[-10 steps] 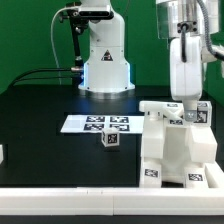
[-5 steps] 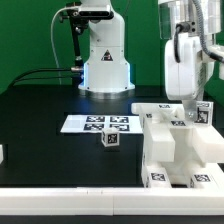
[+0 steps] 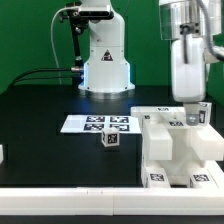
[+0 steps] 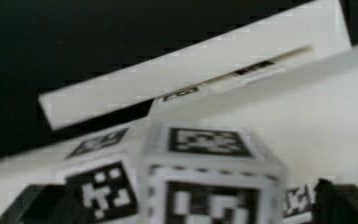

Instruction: Assemble chair

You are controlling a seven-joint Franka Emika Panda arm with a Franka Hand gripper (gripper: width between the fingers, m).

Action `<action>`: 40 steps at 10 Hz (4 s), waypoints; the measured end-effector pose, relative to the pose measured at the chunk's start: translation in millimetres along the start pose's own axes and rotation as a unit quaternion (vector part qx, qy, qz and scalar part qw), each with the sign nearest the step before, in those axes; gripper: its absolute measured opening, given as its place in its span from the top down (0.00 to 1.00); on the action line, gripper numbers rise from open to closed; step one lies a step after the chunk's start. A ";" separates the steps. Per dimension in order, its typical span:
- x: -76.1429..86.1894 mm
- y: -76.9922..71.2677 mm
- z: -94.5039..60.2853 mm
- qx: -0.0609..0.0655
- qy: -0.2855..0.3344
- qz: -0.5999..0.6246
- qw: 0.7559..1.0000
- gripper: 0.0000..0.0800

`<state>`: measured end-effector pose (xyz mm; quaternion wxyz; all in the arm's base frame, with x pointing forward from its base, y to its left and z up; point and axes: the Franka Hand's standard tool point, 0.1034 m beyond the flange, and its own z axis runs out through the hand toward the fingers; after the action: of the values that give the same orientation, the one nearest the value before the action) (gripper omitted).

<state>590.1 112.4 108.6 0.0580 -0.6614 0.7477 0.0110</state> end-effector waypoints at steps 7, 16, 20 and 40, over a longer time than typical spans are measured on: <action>-9.1 3.2 -2.7 -0.016 0.021 -0.381 0.924 0.19; -12.4 4.8 1.6 -0.005 0.045 -0.649 0.759 0.45; -9.0 3.5 2.3 -0.001 0.046 -0.556 0.830 0.65; -13.0 -5.8 4.3 0.033 -0.009 0.115 0.993 0.65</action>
Offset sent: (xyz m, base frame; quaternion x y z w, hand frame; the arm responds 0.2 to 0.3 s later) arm 0.0000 0.0000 0.0000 0.0000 0.0000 -0.1938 0.9810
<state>597.7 124.9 106.0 0.0846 -0.5688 0.8181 -0.0013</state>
